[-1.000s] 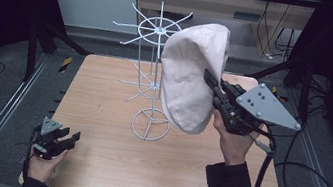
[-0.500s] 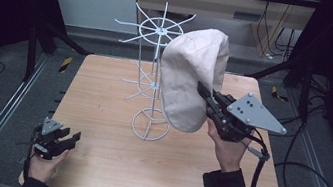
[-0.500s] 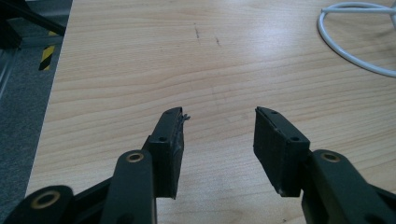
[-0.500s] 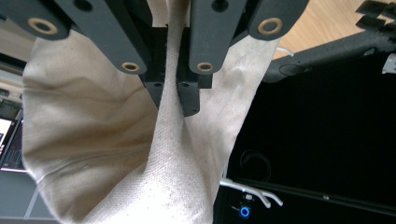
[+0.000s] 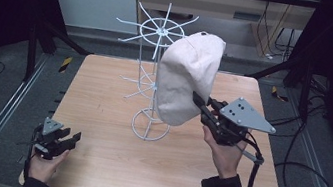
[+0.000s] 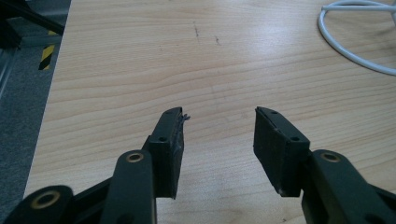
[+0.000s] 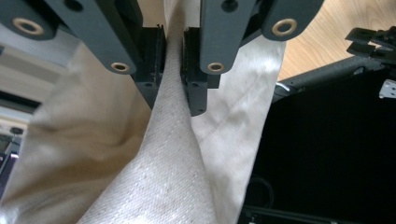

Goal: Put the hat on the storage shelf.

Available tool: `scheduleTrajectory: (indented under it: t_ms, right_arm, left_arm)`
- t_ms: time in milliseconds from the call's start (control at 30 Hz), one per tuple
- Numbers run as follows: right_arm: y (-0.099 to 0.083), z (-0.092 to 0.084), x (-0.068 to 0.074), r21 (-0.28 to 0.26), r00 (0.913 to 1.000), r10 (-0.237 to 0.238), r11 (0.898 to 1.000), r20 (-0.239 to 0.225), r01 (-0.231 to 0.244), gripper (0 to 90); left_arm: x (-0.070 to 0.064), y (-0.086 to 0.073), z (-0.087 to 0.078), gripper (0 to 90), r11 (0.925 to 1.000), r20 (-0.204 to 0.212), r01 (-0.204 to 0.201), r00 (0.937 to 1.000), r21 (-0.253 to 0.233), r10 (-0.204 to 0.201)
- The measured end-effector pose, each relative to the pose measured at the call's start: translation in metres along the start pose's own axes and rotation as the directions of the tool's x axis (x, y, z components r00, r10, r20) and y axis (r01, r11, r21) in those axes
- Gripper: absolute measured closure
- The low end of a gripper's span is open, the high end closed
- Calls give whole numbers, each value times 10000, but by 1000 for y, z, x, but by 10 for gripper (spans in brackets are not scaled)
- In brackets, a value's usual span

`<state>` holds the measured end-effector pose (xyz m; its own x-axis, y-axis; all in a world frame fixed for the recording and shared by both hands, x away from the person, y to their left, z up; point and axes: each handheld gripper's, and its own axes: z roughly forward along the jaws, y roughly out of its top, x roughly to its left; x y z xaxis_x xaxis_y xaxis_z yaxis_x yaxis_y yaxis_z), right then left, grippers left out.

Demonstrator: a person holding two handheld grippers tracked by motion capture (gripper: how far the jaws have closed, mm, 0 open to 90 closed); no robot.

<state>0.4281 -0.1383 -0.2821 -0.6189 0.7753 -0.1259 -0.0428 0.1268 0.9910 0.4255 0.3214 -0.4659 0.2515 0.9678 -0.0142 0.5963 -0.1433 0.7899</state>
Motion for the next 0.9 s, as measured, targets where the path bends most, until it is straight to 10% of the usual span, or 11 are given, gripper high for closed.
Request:
scheduleTrajectory:
  t_ms: [267, 600, 900]
  right_arm:
    - [-10, -1, -5, 310, 9990, 444, 9985, 73, -446, 735]
    - [-27, -18, -13, 706, 9964, 816, 9940, 209, -829, 401]
    - [-82, -47, -35, 1645, 9872, 1476, 9740, 603, -1557, 191]
  left_arm:
    - [0, 0, 0, 526, 10000, 2, 6, 10000, 2, -6]
    - [0, 0, 0, 526, 10000, -8, 0, 10000, 15, 0]
    - [-2, -1, 2, 524, 10000, -50, -38, 10000, 79, 39]
